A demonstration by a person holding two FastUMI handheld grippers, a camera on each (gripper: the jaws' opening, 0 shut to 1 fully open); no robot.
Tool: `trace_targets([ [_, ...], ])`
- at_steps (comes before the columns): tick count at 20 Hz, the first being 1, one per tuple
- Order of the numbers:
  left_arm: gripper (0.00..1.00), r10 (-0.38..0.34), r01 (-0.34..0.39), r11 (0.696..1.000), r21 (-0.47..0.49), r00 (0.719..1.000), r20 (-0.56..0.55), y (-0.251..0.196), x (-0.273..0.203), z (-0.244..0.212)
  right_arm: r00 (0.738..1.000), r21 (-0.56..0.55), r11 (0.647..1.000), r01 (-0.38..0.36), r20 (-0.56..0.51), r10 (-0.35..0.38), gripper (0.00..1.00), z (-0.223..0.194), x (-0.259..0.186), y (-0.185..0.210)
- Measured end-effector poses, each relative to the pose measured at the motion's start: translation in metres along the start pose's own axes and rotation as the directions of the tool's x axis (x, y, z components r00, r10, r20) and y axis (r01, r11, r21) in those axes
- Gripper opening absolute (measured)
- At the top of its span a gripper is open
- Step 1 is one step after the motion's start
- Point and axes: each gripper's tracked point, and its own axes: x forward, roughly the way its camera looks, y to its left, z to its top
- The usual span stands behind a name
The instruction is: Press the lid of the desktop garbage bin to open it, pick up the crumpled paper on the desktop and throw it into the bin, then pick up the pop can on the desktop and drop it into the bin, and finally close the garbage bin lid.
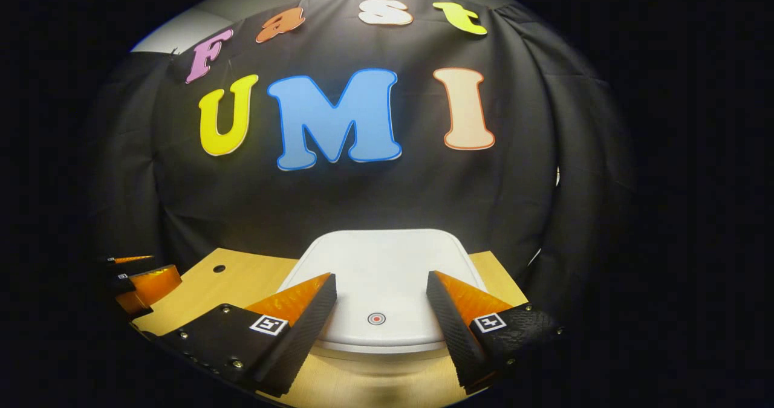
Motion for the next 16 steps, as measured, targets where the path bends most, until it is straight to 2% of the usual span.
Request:
trace_targets([
  [2,0.91,0.007,-0.008,1.0,0.004,0.998,0.064,0.001,-0.007,0.025,0.999,-0.021,1.0,0.013,0.04,-0.012,0.96,0.014,-0.008,-0.002],
  [3,0.81,0.016,-0.017,1.0,0.015,0.995,0.094,0.001,-0.013,0.039,0.998,-0.031,0.999,0.019,0.066,-0.017,0.96,0.023,-0.013,-0.003],
  [4,0.91,0.023,-0.027,0.999,0.033,0.992,0.128,0.002,-0.017,0.053,0.995,-0.035,0.999,0.022,0.095,-0.018,0.95,0.036,-0.02,-0.002],
  [8,0.9,-0.007,-0.026,0.993,0.113,0.959,0.282,-0.016,-0.042,0.109,0.965,-0.024,1.0,0.01,0.262,-0.004,0.95,0.087,-0.054,0.009],
  [9,0.8,-0.021,-0.022,0.99,0.137,0.953,0.303,-0.023,-0.048,0.117,0.957,-0.023,1.0,0.006,0.289,0.001,0.96,0.095,-0.06,0.012],
  [10,0.89,-0.037,-0.013,0.988,0.156,0.948,0.317,-0.031,-0.053,0.121,0.951,-0.024,1.0,0.001,0.31,0.007,0.95,0.101,-0.066,0.014],
  [13,0.93,-0.083,0.021,0.983,0.182,0.937,0.339,-0.052,-0.064,0.125,0.938,-0.026,1.0,-0.008,0.346,0.017,0.95,0.109,-0.08,0.019],
  [16,0.92,-0.099,0.033,0.981,0.191,0.932,0.348,-0.06,-0.072,0.127,0.937,-0.039,0.999,-0.003,0.349,0.017,0.95,0.107,-0.085,0.02],
])
